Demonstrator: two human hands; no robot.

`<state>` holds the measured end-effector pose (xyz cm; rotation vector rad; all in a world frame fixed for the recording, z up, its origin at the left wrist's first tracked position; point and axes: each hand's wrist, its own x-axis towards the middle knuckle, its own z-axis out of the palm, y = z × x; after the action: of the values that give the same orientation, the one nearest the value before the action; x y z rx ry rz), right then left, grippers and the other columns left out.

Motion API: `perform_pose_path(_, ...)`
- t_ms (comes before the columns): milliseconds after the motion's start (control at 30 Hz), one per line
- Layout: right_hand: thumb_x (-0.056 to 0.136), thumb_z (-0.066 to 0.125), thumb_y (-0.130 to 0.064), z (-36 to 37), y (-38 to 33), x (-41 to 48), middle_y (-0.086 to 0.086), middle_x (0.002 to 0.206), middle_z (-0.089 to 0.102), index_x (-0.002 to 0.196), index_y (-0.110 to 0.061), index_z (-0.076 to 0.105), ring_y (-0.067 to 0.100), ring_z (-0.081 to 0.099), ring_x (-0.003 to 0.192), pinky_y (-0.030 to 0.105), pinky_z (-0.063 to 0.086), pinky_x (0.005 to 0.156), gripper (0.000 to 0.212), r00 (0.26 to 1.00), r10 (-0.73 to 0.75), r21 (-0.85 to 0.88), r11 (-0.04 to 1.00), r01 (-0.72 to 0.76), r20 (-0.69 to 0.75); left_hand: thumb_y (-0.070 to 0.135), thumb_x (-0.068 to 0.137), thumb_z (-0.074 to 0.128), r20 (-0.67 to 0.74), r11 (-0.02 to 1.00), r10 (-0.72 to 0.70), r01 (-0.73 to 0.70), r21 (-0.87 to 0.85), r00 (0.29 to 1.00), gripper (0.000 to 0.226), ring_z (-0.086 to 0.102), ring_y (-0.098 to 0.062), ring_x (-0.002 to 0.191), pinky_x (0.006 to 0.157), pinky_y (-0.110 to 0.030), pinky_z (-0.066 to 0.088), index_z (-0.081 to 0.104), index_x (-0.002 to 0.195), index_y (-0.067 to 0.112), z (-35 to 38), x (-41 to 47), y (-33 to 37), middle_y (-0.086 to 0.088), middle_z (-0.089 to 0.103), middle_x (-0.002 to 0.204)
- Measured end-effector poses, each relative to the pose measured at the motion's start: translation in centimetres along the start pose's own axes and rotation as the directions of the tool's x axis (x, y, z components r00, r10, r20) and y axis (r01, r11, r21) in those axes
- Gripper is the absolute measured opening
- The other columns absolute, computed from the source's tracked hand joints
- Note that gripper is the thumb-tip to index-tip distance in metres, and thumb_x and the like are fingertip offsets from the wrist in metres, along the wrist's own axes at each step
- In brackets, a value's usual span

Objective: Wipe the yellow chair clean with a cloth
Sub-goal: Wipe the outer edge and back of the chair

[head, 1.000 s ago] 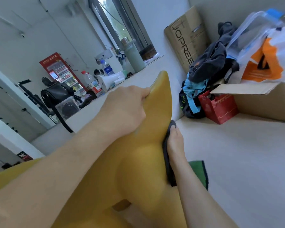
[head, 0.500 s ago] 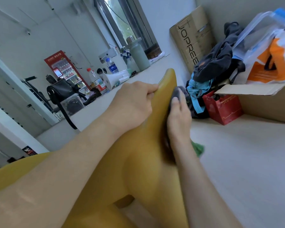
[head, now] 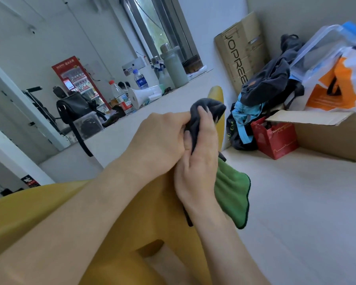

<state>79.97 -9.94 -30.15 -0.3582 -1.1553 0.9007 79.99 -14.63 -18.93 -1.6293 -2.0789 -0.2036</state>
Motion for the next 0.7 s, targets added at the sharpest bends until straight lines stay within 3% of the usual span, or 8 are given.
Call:
perform_pose_path(100, 0.093, 0.045, -0.027, -0.2, 2.4, 3.6, 0.001, 0.129, 0.051, 0.132, -0.013, 0.057, 0.009, 0.042, 0.118, 0.023, 0.031, 0.105, 0.043, 0.996, -0.024, -0.051, 0.999, 0.02, -0.082, 0.028, 0.083, 0.032, -0.018, 1.0, 0.005, -0.005, -0.014, 1.0, 0.04, 0.06, -0.035, 0.082, 0.072, -0.044, 0.049, 0.065, 0.103, 0.017, 0.1, -0.2, -0.2, -0.011, 0.07, 0.087)
perform_pose_path(233, 0.096, 0.041, -0.03, -1.1, 6.5, 4.3, -0.001, 0.13, 0.054, 0.137, -0.016, 0.054, 0.009, 0.047, 0.12, 0.032, 0.034, 0.111, 0.045, 0.908, 0.404, 0.102, 0.913, -0.394, -0.113, 0.019, 0.092, 0.039, -0.006, 0.998, -0.012, 0.011, -0.059, 1.0, 0.031, 0.06, -0.03, 0.074, 0.072, -0.044, 0.051, 0.065, 0.109, 0.015, 0.0, -0.5, -0.1, -0.01, 0.07, 0.089)
perform_pose_path(300, 0.102, 0.039, -0.025, -1.5, 6.2, 2.0, -0.006, 0.142, 0.049, 0.142, -0.019, 0.046, 0.004, 0.042, 0.13, 0.026, 0.028, 0.114, 0.041, 0.831, 0.554, 0.176, 0.823, -0.54, -0.04, 0.013, 0.094, 0.043, 0.005, 0.998, -0.006, 0.006, -0.06, 1.0, 0.028, 0.059, -0.028, 0.072, 0.072, -0.043, 0.051, 0.065, 0.112, 0.016, 0.0, -0.5, -0.2, -0.01, 0.07, 0.091)
perform_pose_path(367, 0.103, 0.039, -0.025, -1.1, 3.7, -0.3, -0.007, 0.153, 0.036, 0.145, -0.023, 0.04, 0.004, 0.03, 0.141, 0.018, 0.022, 0.114, 0.042, 0.882, 0.471, 0.138, 0.875, -0.465, -0.016, 0.013, 0.094, 0.045, 0.017, 0.996, -0.01, 0.011, -0.084, 1.0, 0.027, 0.06, -0.027, 0.077, 0.074, -0.043, 0.05, 0.065, 0.112, 0.018, -0.2, -0.3, -0.3, -0.008, 0.071, 0.095)
perform_pose_path(433, 0.102, 0.04, -0.024, -0.3, 0.5, -1.6, -0.004, 0.156, 0.027, 0.146, -0.02, 0.038, 0.008, 0.02, 0.147, 0.024, 0.018, 0.118, 0.045, 0.979, 0.202, 0.123, 0.972, -0.201, 0.005, 0.015, 0.093, 0.046, 0.058, 0.992, -0.012, 0.019, -0.122, 0.998, 0.027, 0.061, -0.022, 0.085, 0.078, -0.041, 0.05, 0.067, 0.108, 0.022, -0.6, -0.1, -0.5, -0.004, 0.071, 0.095)
perform_pose_path(533, 0.1, 0.041, -0.021, 0.4, 0.8, -0.7, 0.002, 0.156, 0.028, 0.145, -0.014, 0.039, 0.018, 0.019, 0.148, 0.036, 0.02, 0.12, 0.046, 0.997, -0.012, 0.087, 0.996, 0.006, 0.073, 0.02, 0.093, 0.051, 0.144, 0.98, -0.083, 0.107, -0.17, 0.986, 0.024, 0.061, -0.007, 0.083, 0.077, -0.023, 0.05, 0.07, 0.105, 0.029, -1.7, -0.3, -1.6, 0.013, 0.07, 0.092)
perform_pose_path(600, 0.102, 0.038, -0.021, -0.3, 3.0, -0.7, -0.001, 0.153, 0.032, 0.146, -0.015, 0.037, 0.014, 0.025, 0.146, 0.03, 0.023, 0.119, 0.044, 0.995, 0.095, 0.058, 0.994, -0.096, 0.018, 0.031, 0.092, 0.057, 0.156, 0.949, -0.205, 0.235, -0.21, 0.966, 0.019, 0.061, 0.004, 0.079, 0.068, -0.002, 0.041, 0.071, 0.103, 0.032, -2.1, -1.1, -2.5, 0.024, 0.066, 0.088)
perform_pose_path(700, 0.105, 0.036, -0.024, -1.3, 5.5, -0.8, -0.014, 0.143, 0.041, 0.147, -0.021, 0.037, 0.002, 0.037, 0.134, 0.0, 0.028, 0.098, 0.042, 0.868, 0.495, 0.14, 0.863, -0.485, -0.044, 0.036, 0.09, 0.058, 0.135, 0.913, -0.267, 0.295, -0.28, 0.954, 0.017, 0.062, 0.005, 0.075, 0.065, -0.009, 0.046, 0.075, 0.09, 0.031, -2.1, -1.8, -2.9, 0.018, 0.067, 0.074)
